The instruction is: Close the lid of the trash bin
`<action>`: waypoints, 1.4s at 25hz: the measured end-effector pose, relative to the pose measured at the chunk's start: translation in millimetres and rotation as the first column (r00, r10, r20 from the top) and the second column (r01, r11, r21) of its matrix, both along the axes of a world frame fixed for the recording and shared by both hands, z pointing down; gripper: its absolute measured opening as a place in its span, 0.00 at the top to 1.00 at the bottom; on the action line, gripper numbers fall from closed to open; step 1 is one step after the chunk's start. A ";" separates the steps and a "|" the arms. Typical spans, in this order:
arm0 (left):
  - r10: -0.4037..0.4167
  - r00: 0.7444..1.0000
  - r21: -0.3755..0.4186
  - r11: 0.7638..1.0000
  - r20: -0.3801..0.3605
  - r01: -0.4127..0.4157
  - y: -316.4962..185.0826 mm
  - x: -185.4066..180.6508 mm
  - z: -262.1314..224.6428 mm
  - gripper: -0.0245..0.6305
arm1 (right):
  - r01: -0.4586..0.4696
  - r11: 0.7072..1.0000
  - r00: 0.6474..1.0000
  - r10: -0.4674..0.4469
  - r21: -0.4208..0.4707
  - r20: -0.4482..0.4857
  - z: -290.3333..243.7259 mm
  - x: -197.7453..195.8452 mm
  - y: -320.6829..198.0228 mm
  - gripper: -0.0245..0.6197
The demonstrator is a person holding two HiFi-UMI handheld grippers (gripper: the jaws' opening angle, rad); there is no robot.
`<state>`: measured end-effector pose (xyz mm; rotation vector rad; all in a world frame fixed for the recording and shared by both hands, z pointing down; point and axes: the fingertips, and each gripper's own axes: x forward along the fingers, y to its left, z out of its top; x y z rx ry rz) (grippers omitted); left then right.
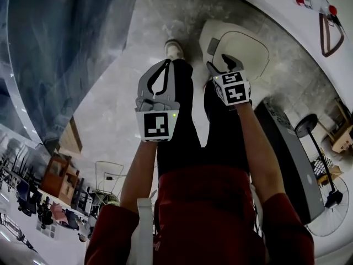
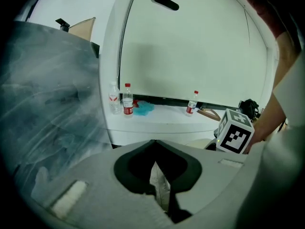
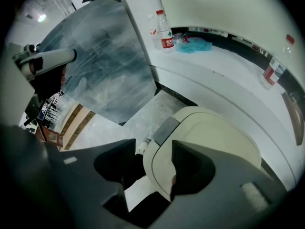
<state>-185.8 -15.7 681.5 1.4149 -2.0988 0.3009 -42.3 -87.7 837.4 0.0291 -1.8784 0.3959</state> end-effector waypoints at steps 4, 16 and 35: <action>0.014 1.000 0.002 1.000 0.026 -0.014 -12.0 4.9 -21.9 0.96 | -0.021 1.000 0.999 0.022 -0.017 0.027 -30.4 1.9 -4.6 0.60; 0.042 0.995 0.054 0.997 0.092 -0.047 -53.2 41.8 -123.7 0.96 | -0.099 0.994 0.987 0.092 0.045 0.131 -115.0 50.5 -47.0 0.60; 0.014 0.974 0.257 0.964 0.226 -0.073 -129.1 98.0 -294.9 0.96 | -0.344 0.909 0.770 0.130 0.236 0.625 -378.7 86.0 -171.0 0.60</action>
